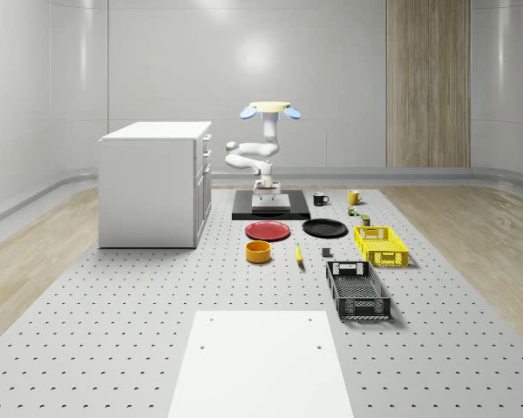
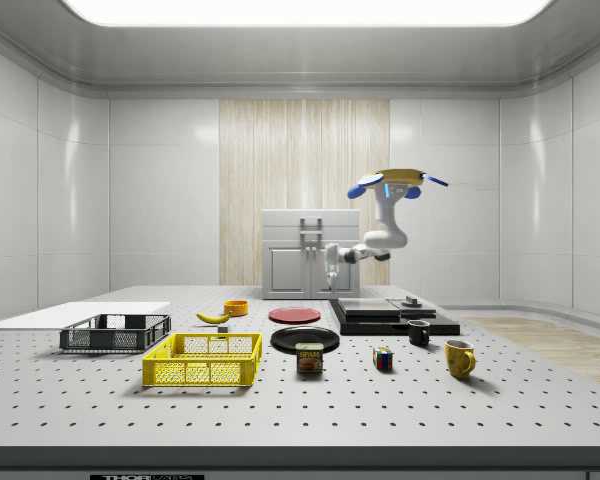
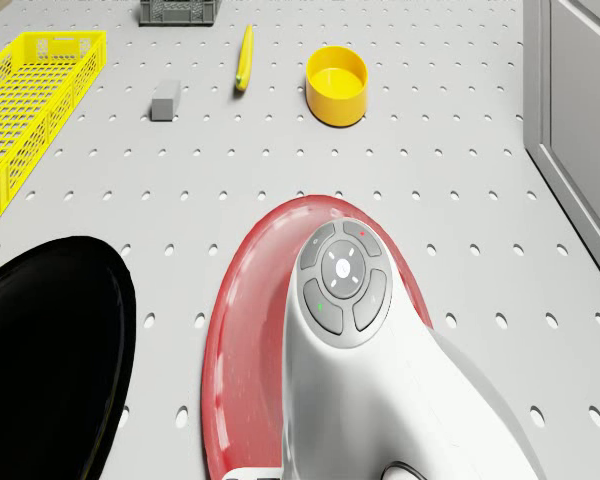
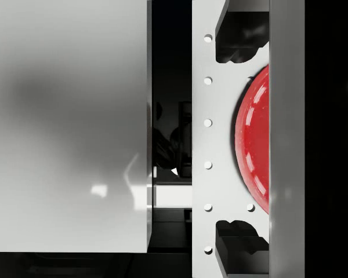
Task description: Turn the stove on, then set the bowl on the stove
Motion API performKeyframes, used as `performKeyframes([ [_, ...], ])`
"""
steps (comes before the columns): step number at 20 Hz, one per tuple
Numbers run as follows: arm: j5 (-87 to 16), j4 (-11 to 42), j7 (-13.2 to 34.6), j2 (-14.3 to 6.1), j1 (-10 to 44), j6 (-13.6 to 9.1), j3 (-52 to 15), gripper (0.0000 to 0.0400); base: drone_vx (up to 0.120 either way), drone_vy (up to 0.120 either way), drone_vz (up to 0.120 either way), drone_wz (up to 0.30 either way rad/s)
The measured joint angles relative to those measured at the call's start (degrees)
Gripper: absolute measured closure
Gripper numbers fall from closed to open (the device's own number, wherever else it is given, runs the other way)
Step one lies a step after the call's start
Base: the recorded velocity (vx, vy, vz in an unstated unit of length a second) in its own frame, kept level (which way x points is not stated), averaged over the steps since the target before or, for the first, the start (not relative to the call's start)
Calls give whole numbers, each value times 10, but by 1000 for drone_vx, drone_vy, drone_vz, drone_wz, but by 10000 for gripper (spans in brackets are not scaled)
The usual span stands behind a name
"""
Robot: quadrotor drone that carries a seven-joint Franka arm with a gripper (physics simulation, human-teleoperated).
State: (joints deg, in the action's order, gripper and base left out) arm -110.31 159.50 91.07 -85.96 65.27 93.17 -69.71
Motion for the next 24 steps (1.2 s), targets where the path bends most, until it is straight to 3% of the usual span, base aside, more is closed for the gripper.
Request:
performKeyframes([
  [6,1,0,0,-2,1,2,0,0,120,-47,0,0],
  [24,3,0,2,-6,2,6,-1,0,120,0,0,0],
])
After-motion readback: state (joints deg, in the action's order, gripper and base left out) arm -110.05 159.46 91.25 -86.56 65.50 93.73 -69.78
